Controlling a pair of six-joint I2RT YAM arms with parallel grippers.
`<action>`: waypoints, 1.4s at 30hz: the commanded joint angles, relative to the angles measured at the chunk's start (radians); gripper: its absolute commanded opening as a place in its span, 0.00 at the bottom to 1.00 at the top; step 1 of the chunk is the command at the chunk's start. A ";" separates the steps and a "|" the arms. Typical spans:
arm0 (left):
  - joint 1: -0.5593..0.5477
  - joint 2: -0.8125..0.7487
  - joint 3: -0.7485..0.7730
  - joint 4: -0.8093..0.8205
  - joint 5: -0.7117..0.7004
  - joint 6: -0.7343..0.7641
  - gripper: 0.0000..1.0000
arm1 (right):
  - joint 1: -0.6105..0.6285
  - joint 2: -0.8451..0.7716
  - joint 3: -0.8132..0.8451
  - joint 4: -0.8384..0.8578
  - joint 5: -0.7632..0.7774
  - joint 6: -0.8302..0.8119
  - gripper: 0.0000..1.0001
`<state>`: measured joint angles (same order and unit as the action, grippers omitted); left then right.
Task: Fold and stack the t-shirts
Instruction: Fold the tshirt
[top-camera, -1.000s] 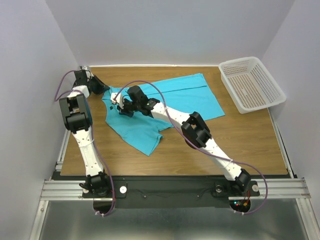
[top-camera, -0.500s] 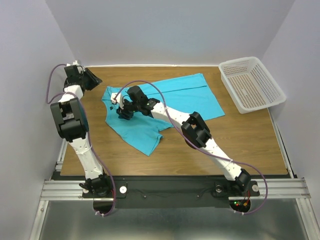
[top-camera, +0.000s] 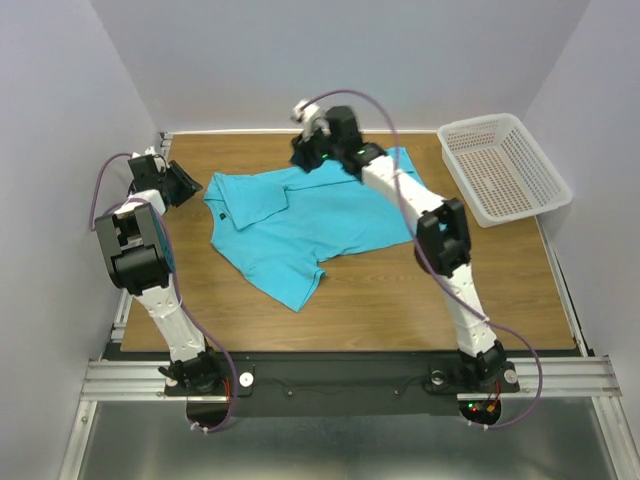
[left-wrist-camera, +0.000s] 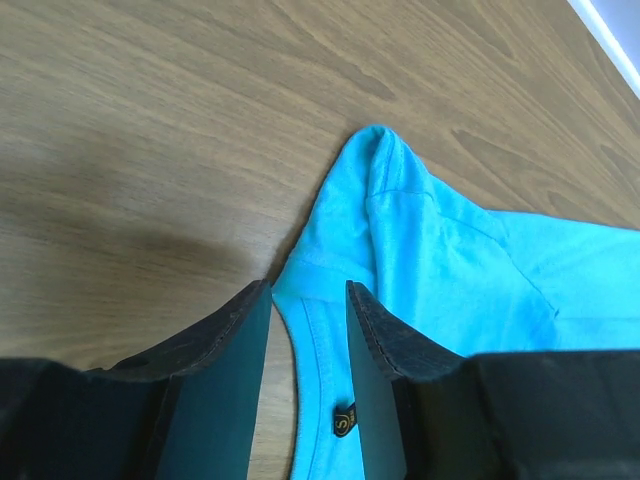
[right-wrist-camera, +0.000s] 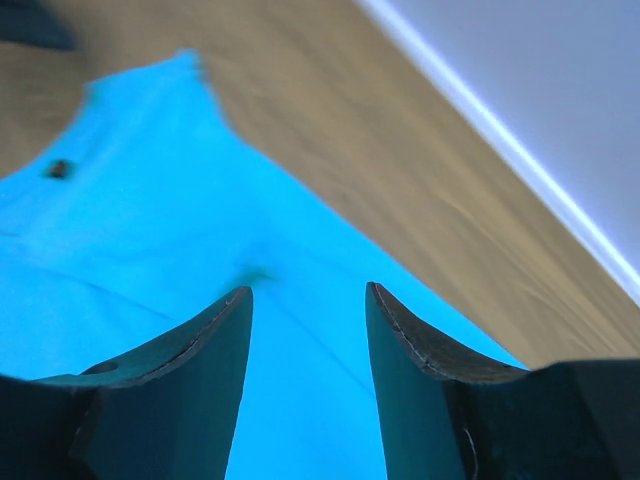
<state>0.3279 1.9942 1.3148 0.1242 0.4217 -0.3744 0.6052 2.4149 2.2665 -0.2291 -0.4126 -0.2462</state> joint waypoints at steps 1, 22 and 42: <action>0.003 -0.020 0.012 0.048 0.032 0.029 0.50 | -0.136 -0.092 -0.080 0.022 0.084 0.119 0.55; -0.056 0.183 0.264 -0.227 -0.057 0.132 0.44 | -0.355 -0.149 -0.262 0.020 0.047 0.225 0.45; -0.033 0.071 0.169 -0.222 -0.072 0.115 0.00 | -0.372 -0.112 -0.283 0.016 0.205 0.200 0.46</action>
<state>0.2771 2.1506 1.5021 -0.0731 0.4007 -0.2626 0.2413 2.3264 1.9961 -0.2379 -0.2634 -0.0326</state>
